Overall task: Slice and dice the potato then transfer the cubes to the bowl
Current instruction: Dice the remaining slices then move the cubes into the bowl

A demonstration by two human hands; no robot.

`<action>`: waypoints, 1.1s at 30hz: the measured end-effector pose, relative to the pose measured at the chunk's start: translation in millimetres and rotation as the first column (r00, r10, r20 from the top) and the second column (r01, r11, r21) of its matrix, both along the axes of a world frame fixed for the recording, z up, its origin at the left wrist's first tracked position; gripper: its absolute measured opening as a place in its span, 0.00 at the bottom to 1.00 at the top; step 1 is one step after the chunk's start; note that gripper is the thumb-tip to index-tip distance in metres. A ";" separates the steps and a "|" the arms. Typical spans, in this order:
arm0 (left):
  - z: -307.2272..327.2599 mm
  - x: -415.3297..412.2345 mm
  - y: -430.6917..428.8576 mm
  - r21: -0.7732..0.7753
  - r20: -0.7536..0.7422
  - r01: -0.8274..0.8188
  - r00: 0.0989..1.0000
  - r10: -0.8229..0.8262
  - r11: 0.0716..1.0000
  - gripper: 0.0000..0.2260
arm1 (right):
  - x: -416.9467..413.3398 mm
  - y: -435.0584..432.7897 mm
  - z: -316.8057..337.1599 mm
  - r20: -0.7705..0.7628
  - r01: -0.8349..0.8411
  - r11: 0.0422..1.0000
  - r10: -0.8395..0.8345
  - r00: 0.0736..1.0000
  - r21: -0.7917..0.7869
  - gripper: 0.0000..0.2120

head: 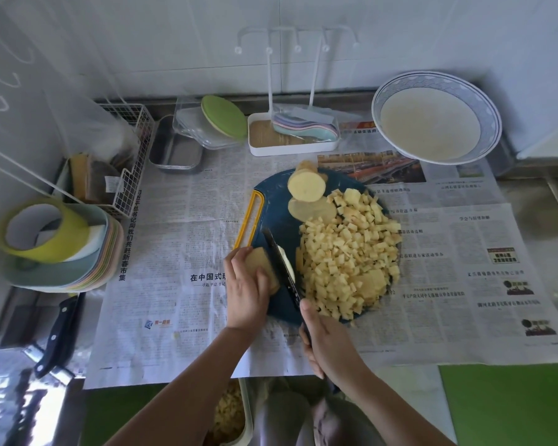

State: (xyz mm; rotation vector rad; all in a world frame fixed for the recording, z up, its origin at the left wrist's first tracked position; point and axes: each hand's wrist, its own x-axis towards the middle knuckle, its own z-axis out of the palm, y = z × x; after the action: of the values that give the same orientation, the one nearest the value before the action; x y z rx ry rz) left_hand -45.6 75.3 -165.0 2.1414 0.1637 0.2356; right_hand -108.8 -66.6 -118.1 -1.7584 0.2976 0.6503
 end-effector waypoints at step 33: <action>-1.0 -0.1 0.4 -0.006 0.004 0.003 1.000 -0.003 1.000 0.20 | -19.3 17.9 9.9 0.172 -0.077 0.955 0.131 0.976 -0.288 0.25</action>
State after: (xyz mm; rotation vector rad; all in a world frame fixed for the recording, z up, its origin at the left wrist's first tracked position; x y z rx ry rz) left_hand -45.7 75.8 -166.0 2.1350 0.1584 0.2367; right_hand -128.1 -48.7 -108.2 -2.1042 0.1708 0.5287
